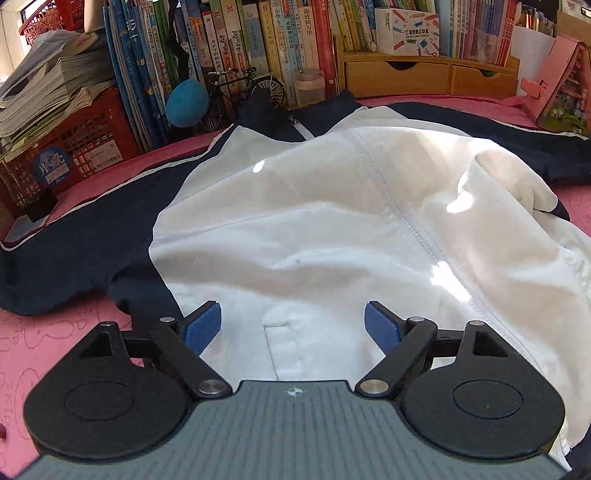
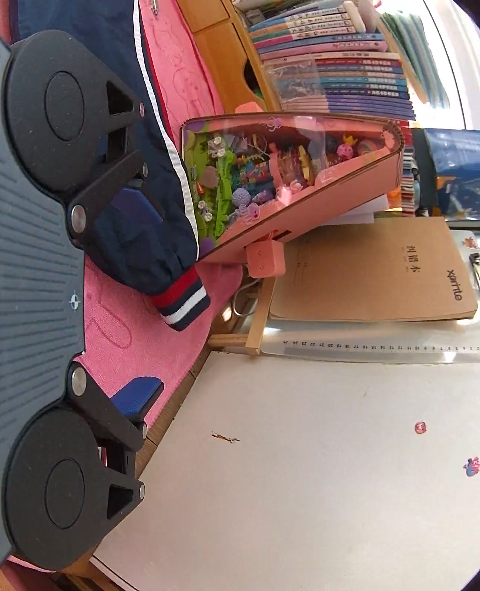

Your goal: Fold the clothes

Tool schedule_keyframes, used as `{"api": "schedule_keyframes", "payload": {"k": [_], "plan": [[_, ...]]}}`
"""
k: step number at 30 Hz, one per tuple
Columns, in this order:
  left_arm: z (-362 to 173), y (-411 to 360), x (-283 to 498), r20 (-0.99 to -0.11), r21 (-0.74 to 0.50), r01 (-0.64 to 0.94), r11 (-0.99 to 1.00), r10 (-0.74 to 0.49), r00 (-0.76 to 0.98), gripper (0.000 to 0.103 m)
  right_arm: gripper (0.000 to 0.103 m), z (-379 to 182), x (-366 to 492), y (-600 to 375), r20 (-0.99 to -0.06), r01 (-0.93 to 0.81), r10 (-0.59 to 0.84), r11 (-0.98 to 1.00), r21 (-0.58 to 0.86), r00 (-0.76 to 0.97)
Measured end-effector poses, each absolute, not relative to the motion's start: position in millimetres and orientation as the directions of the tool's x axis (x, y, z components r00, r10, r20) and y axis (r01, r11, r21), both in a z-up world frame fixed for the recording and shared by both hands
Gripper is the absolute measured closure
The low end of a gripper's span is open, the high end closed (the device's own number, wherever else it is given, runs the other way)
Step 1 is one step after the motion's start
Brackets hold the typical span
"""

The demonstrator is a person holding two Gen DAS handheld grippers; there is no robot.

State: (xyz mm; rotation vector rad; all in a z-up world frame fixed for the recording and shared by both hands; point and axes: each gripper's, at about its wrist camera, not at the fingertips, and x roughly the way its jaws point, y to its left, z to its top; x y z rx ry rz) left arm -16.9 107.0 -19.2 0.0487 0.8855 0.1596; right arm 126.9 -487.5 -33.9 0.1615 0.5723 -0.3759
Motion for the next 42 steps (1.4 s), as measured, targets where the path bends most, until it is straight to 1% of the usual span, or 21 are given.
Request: {"api": "schedule_keyframes", "payload": {"k": [2,3,5,7,11,14,15,18,21,22,23,25,26,27,30,31,34,37,39,41,42], "plan": [[-17.5,110.8,-28.7,-0.770,0.093,-0.134,0.987,0.157,0.619,0.017,0.014,-35.1,118.3,-472.2,-0.586,0.249,-0.136,0.961,0.117,0.799],[-15.9,112.0,-36.0,-0.770,0.086,-0.137,0.987,0.153,0.620,0.017,0.014,-35.5,108.6,-459.2,-0.586,0.157,-0.035,0.975,0.158,0.810],[-11.8,113.8,-51.3,-0.768,0.077,-0.140,0.987,0.148,0.624,0.017,0.014,-36.2,86.5,-430.7,-0.566,-0.035,0.163,0.973,0.230,0.808],[-5.8,115.3,-69.8,-0.761,0.078,-0.135,0.988,0.147,0.632,0.017,0.014,-37.3,52.9,-403.9,-0.530,-0.200,0.317,0.943,0.267,0.787],[4.3,116.3,-114.0,-0.746,0.085,-0.109,0.990,0.136,0.652,0.014,0.014,-37.9,-21.4,-369.8,-0.500,-0.437,0.499,0.866,0.244,0.708],[10.9,115.0,-150.5,-0.735,0.074,-0.071,0.995,0.103,0.671,0.012,0.014,-33.7,-79.8,-349.3,-0.529,-0.593,0.564,0.794,0.137,0.633],[12.4,113.7,-161.5,-0.731,0.064,-0.048,0.997,0.079,0.677,0.012,0.014,-34.3,-93.6,-340.7,-0.552,-0.621,0.565,0.777,0.105,0.613],[12.8,105.1,-189.1,-0.724,0.044,0.040,0.998,0.005,0.690,0.005,0.014,-39.7,-131.6,-314.6,-0.614,-0.685,0.548,0.728,0.017,0.568],[7.6,90.2,-208.2,-0.722,0.062,0.116,0.991,-0.035,0.691,0.004,0.019,-47.5,-141.7,-294.2,-0.613,-0.653,0.494,0.756,-0.047,0.616],[4.8,85.4,-211.6,-0.720,0.069,0.131,0.989,-0.042,0.692,0.003,0.026,-48.4,-137.4,-291.7,-0.602,-0.636,0.499,0.772,-0.018,0.623],[0.2,80.5,-212.6,-0.720,0.080,0.138,0.987,-0.038,0.693,0.003,0.036,-49.2,-132.8,-289.2,-0.591,-0.618,0.504,0.786,0.012,0.630],[-9.6,71.0,-211.7,-0.719,0.110,0.142,0.984,-0.020,0.695,0.003,0.046,-46.0,-115.3,-288.5,-0.566,-0.584,0.531,0.805,0.105,0.631],[-14.8,68.4,-210.3,-0.715,0.128,0.133,0.983,-0.001,0.699,0.003,0.049,-44.6,-107.0,-288.0,-0.553,-0.566,0.543,0.811,0.148,0.632],[-20.0,66.2,-208.9,-0.711,0.146,0.124,0.981,0.017,0.703,0.003,0.051,-45.6,-107.3,-285.7,-0.555,-0.561,0.530,0.817,0.133,0.641],[-28.3,68.3,-201.8,-0.676,0.232,0.014,0.973,0.151,0.722,0.003,0.053,-48.7,-108.1,-278.6,-0.562,-0.545,0.492,0.834,0.085,0.665],[-27.3,71.2,-198.9,-0.664,0.239,-0.024,0.971,0.181,0.725,0.003,0.053,-49.8,-108.4,-276.2,-0.564,-0.539,0.479,0.839,0.070,0.673],[-18.7,89.3,-195.7,-0.634,0.190,-0.137,0.972,0.228,0.739,0.002,0.052,-52.9,-109.3,-269.1,-0.567,-0.521,0.440,0.853,0.022,0.696],[-22.3,91.2,-194.2,-0.566,0.292,-0.257,0.921,0.383,0.730,0.002,0.052,-56.0,-110.1,-262.1,-0.569,-0.502,0.400,0.865,-0.026,0.719],[-28.3,85.3,-191.2,-0.529,0.346,-0.299,0.889,0.448,0.721,0.001,0.052,-65.2,-114.9,-257.3,-0.570,-0.480,0.360,0.874,-0.070,0.739],[-31.7,78.6,-187.6,-0.500,0.385,-0.333,0.861,0.498,0.709,0.002,0.052,-70.6,-122.2,-253.0,-0.527,-0.446,0.329,0.889,-0.109,0.784],[-33.2,75.2,-185.7,-0.485,0.403,-0.349,0.846,0.521,0.702,0.003,0.057,-66.4,-125.2,-252.4,-0.505,-0.409,0.287,0.901,-0.148,0.814]]}}
